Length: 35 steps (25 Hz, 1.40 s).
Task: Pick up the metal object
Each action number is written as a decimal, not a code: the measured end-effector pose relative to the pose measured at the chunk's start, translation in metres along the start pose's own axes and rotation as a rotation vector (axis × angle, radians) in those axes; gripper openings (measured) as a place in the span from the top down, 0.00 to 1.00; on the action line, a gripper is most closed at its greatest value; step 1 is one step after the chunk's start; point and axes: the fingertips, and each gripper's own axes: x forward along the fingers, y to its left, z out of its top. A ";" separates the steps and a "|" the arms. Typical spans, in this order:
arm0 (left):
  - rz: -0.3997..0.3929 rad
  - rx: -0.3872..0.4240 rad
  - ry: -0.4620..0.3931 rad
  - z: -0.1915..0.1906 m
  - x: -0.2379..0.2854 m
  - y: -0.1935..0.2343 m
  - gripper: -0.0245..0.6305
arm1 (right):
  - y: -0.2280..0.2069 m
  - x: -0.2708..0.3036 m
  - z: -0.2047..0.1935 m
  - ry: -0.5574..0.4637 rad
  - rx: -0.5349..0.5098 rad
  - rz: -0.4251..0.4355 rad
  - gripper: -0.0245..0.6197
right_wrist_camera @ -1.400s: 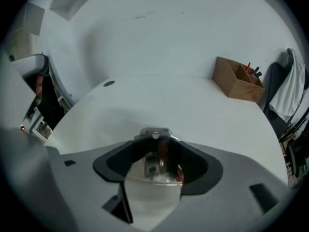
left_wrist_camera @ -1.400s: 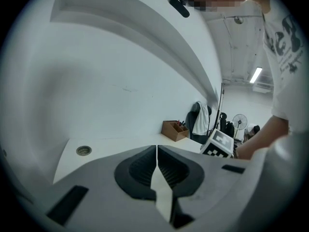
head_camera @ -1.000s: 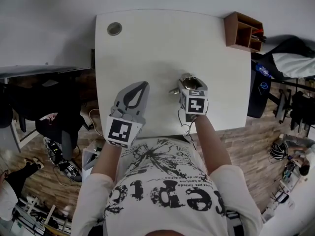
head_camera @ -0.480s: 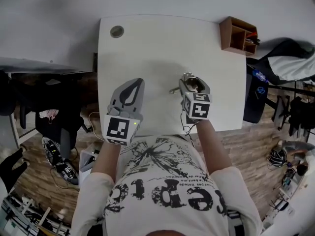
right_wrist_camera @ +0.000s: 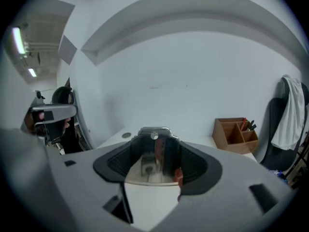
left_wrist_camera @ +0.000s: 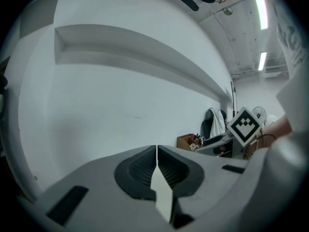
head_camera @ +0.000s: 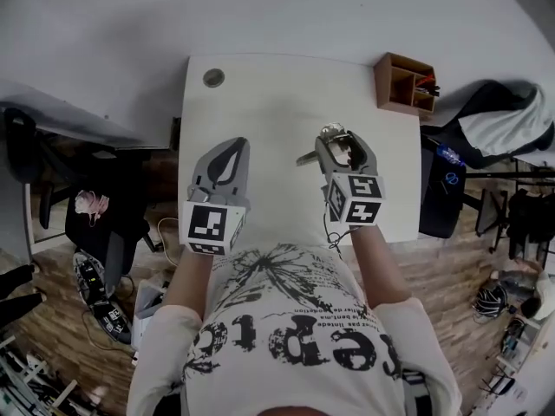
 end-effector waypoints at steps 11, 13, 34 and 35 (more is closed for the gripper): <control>0.049 0.081 -0.120 0.066 -0.017 -0.011 0.95 | 0.017 -0.063 0.102 -0.338 -0.070 0.073 0.53; 0.071 0.087 -0.124 0.071 -0.020 -0.008 0.95 | 0.018 -0.073 0.113 -0.382 -0.080 0.083 0.53; 0.108 0.109 -0.110 0.073 -0.017 -0.016 0.95 | 0.018 -0.078 0.117 -0.412 -0.085 0.105 0.53; 0.109 0.109 -0.111 0.074 -0.017 -0.016 0.95 | 0.018 -0.079 0.117 -0.414 -0.085 0.104 0.53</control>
